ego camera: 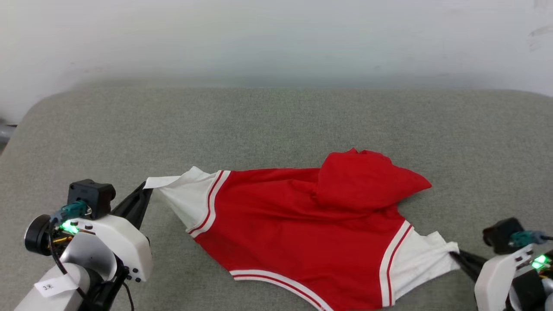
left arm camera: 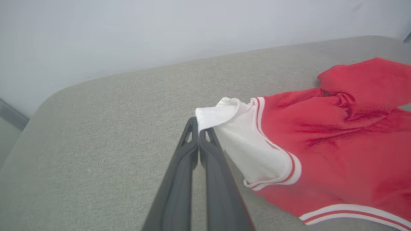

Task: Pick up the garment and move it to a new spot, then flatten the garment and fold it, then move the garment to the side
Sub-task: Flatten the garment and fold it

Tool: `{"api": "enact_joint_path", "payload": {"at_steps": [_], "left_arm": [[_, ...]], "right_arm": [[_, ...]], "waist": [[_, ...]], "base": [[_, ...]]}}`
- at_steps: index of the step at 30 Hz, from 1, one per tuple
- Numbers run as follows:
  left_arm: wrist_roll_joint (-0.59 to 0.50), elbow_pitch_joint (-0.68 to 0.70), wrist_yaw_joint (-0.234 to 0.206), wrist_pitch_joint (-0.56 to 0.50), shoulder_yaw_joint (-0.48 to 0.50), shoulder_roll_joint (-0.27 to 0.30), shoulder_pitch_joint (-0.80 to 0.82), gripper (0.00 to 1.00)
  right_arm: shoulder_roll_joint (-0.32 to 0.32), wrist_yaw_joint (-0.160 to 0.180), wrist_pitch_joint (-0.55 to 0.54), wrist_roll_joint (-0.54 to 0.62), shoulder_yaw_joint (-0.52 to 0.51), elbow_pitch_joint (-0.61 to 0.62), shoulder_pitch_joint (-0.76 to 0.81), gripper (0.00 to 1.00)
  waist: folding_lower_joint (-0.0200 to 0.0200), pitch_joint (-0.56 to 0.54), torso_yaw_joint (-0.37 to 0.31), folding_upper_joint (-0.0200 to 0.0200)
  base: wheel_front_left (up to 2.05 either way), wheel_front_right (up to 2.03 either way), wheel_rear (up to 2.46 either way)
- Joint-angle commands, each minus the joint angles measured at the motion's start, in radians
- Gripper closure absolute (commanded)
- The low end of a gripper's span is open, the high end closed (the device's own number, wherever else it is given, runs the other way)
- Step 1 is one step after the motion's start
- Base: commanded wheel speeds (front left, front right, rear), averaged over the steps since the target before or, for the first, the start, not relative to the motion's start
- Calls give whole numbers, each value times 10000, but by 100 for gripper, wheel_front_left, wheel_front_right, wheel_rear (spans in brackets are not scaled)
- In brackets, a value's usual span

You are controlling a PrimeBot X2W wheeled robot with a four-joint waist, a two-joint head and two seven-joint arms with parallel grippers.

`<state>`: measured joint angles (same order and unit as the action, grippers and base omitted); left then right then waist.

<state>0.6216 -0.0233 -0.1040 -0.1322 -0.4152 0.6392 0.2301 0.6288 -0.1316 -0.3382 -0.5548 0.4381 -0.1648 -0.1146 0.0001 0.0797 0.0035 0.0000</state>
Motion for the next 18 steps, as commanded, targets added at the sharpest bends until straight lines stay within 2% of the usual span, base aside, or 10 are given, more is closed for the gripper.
{"api": "enact_joint_path", "payload": {"at_steps": [1, 11, 18], "left_arm": [[116, 157, 60, 113, 93, -57, -51, 100], [1612, 1819, 743, 27, 719, -175, 410, 100], [2269, 2497, 1041, -205, 1184, -242, 1696, 100]], "right_arm": [[39, 17, 68, 47, -274, 155, -77, 100], [-381, 17, -194, -153, -2812, 2390, -335, 100], [-539, 17, -427, -116, -4061, 3147, -1569, 100]], "waist": [[-1, -253, -80, 0], [-1, -973, -233, 0], [-1, -1063, -229, 0]], "base": [[0, 0, 0], [0, 0, 0], [0, 0, 0]]}}
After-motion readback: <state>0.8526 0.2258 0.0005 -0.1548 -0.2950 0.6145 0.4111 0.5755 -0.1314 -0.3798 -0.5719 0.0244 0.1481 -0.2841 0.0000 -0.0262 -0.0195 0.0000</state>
